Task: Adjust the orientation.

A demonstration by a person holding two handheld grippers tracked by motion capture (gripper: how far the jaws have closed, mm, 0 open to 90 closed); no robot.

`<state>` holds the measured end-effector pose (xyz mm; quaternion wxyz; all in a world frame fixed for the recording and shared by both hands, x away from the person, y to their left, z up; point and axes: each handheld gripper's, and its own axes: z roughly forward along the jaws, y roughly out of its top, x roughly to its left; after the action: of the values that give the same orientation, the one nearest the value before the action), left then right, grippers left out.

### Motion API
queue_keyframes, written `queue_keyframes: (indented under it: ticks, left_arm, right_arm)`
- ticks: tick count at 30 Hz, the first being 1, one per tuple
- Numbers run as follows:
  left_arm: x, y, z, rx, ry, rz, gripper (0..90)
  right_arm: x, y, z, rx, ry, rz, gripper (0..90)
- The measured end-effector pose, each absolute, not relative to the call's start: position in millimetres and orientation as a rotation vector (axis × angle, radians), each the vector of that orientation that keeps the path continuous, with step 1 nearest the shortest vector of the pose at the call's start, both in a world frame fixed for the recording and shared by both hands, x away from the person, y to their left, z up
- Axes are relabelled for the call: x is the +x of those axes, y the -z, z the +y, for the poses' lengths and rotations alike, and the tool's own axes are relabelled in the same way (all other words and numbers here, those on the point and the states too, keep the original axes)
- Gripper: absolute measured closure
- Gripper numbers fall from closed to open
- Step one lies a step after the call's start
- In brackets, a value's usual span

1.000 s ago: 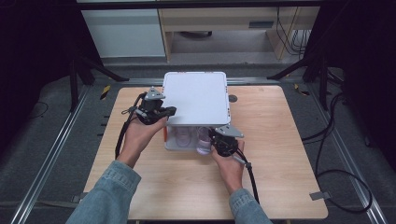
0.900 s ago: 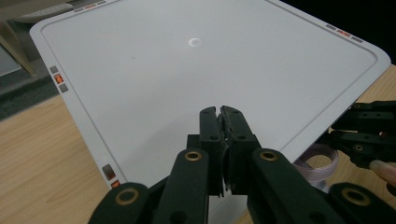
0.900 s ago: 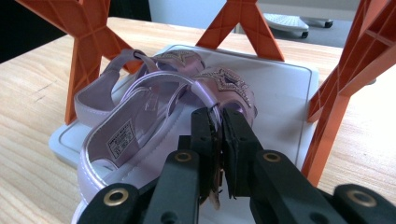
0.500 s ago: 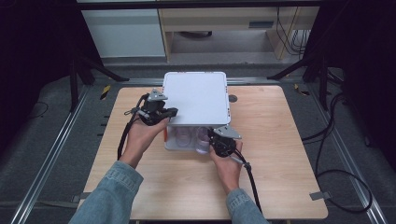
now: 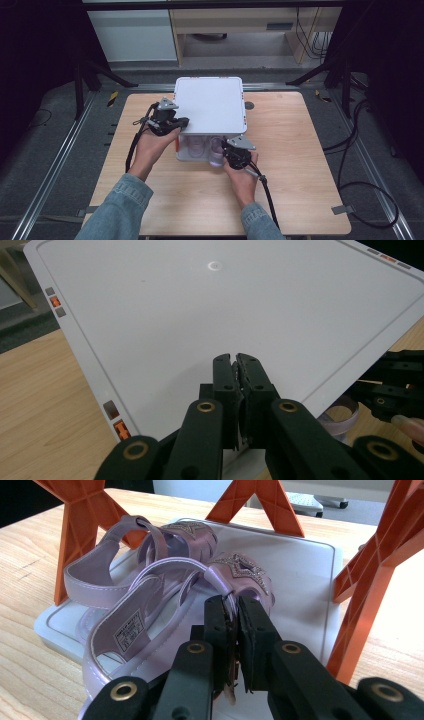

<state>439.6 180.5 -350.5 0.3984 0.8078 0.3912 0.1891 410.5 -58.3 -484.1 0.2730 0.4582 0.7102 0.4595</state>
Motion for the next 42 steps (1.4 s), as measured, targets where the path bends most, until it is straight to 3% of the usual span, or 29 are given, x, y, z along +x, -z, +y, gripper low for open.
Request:
queue_keyframes:
  ticks: [17,25,27,34,42]
  left_arm:
    - [439,350,178,2.048,-0.492,0.998,86.7]
    - [438,351,178,2.046,-0.495,1.004,86.6]
    - [438,351,177,2.043,-0.498,1.01,86.5]
    - [437,350,175,2.046,-0.5,1.028,86.8]
    - [438,349,174,2.046,-0.499,1.037,87.5]
  right_arm:
    - [409,490,-53,1.289,-1.291,1.903,80.2]
    - [401,477,-58,1.272,-1.334,1.893,65.4]
    - [396,471,-60,1.259,-1.343,1.894,66.9]
    - [372,457,-63,1.217,-1.364,1.952,88.3]
    - [351,471,-52,1.186,-1.368,2.043,90.0]
